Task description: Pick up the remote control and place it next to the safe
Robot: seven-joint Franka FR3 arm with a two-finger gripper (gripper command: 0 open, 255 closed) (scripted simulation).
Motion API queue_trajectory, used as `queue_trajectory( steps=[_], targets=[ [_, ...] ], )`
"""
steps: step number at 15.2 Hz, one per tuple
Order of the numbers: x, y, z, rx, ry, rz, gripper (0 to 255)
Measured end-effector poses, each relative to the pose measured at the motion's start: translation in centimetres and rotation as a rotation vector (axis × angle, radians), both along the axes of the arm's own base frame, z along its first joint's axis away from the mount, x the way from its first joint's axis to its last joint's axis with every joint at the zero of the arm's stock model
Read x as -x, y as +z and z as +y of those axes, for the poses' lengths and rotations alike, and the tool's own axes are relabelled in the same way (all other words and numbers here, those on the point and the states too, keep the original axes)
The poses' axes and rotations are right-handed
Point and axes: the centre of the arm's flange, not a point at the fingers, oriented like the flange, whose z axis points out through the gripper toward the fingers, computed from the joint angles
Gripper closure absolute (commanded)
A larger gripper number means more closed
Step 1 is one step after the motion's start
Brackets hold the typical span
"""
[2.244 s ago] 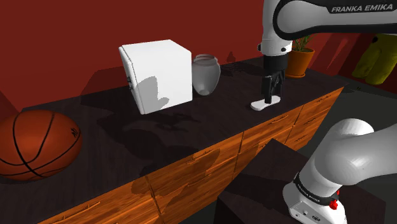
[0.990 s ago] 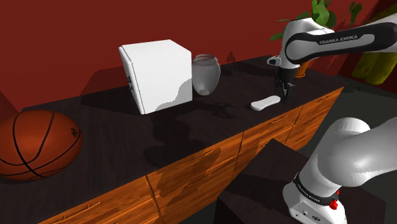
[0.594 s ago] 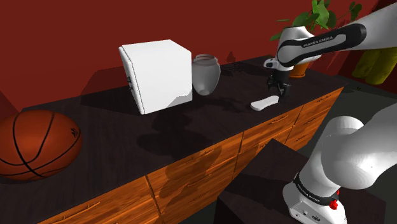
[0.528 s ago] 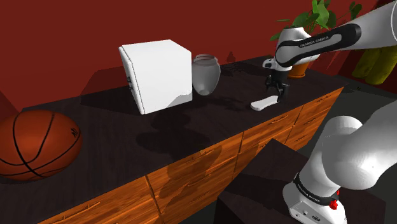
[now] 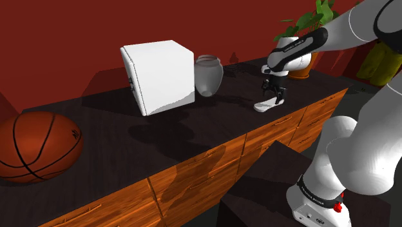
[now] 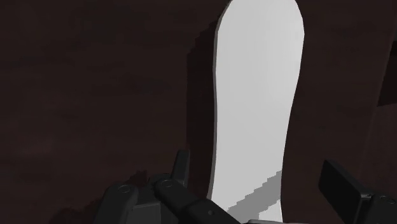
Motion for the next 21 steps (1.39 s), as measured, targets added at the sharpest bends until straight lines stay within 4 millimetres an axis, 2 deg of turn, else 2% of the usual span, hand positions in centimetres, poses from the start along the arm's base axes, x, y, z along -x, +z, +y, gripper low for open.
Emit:
queue_trajectory(
  steps=[4,10,11,21],
  targets=[
    [0.0,-2.0,-0.1,0.0,0.002,-0.001,0],
    [0.0,-2.4,-0.1,0.001,0.002,-0.001,0],
    [0.0,-2.4,-0.1,0.001,0.002,-0.001,255],
    [0.0,-2.4,-0.1,0.001,0.002,-0.001,255]
  ],
)
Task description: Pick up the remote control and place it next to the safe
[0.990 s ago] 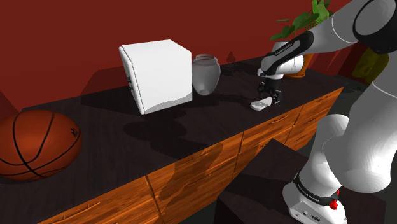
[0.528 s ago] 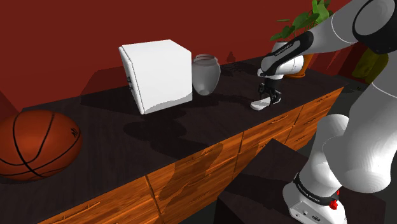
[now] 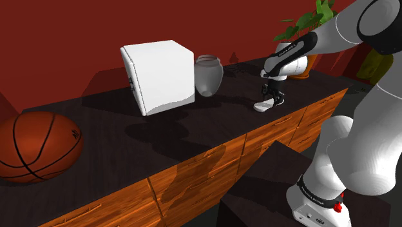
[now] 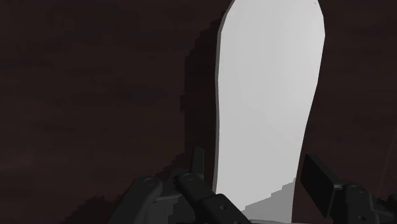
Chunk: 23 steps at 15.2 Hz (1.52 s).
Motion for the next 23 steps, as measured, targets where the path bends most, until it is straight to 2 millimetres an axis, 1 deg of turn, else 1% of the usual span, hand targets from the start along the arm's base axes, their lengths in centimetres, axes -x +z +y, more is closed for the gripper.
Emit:
queue_trajectory(
  steps=[3,23],
  targets=[
    [-0.1,1.1,0.0,-0.001,0.0,0.0,255],
    [0.0,11.5,0.1,0.0,0.0,-0.001,255]
  ],
)
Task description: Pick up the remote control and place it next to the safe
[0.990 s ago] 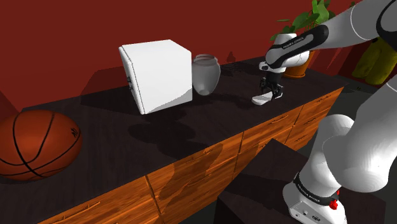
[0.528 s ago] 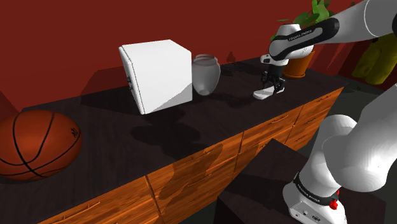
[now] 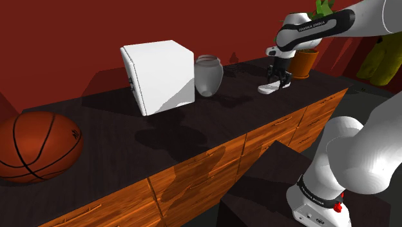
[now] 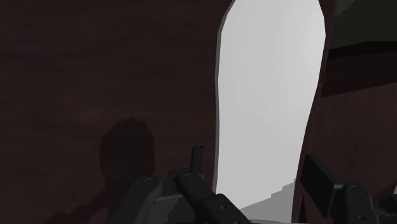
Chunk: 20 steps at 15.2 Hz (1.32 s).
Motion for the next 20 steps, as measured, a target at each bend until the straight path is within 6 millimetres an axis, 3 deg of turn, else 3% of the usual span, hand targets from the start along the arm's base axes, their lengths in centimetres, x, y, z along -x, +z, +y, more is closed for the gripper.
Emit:
queue_trajectory(
  steps=[20],
  targets=[
    [0.0,10.6,-0.1,0.0,0.0,0.0,255]
  ],
)
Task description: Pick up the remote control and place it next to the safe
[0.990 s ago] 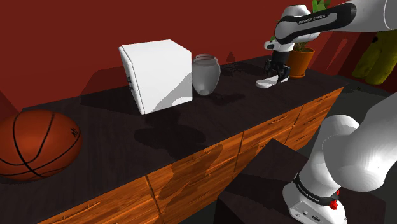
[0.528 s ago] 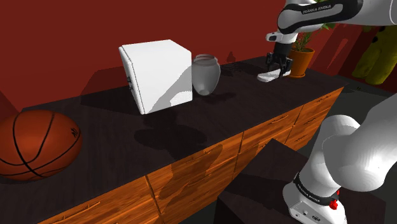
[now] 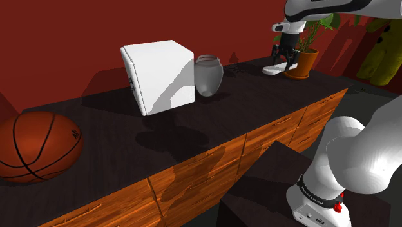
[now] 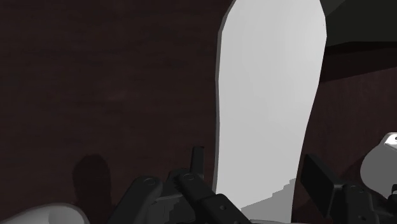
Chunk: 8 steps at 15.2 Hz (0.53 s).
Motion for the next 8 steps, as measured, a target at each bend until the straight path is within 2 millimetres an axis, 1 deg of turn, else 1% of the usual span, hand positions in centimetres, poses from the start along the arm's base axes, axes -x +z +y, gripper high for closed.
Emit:
queue_trajectory(
  steps=[8],
  targets=[
    [0.0,4.2,-0.1,0.0,0.0,0.0,255]
  ],
)
